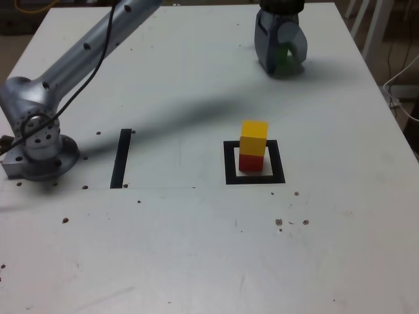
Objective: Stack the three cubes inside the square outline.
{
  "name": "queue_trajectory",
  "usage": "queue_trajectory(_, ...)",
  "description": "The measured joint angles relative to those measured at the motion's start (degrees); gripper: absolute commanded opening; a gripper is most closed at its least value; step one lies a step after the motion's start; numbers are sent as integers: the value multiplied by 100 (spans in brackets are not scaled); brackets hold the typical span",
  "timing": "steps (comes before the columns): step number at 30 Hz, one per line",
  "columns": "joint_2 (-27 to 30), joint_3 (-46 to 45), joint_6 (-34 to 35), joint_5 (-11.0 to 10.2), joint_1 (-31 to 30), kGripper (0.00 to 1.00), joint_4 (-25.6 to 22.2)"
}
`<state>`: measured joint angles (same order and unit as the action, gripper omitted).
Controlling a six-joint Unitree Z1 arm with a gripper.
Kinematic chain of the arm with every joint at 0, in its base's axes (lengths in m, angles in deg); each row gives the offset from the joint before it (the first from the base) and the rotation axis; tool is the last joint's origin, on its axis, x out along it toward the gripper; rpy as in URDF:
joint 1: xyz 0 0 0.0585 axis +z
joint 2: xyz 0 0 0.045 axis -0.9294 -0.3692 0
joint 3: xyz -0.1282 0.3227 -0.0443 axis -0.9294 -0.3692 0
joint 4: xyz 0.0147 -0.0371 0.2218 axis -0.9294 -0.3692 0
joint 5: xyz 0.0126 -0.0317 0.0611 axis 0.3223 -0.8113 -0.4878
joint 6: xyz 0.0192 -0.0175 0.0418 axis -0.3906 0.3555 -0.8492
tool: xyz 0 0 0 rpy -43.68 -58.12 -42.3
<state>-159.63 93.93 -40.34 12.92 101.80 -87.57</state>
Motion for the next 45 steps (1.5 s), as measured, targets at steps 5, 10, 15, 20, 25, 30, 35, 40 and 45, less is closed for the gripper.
queue_trajectory(5, 45, -58, -63, -78, -57, 28, -3)
queue_trajectory(10, 190, -259, -137, -200, -171, 28, -4)
queue_trajectory(15, 535, -563, -198, -374, -377, 28, -4)
queue_trajectory(20, 915, -1065, -219, -548, -670, 28, -4)
queue_trajectory(25, 1410, -1628, -223, -561, -982, 28, -4)
queue_trajectory(30, 2008, -2226, -179, -531, -1402, 28, -4)
queue_trajectory(35, 2431, -2729, -50, -316, -1676, 28, -9)
queue_trajectory(40, 2852, -3340, 179, -77, -1930, 28, -1)
queue_trajectory(45, 3328, -3858, 407, 4, -2228, 28, 3)
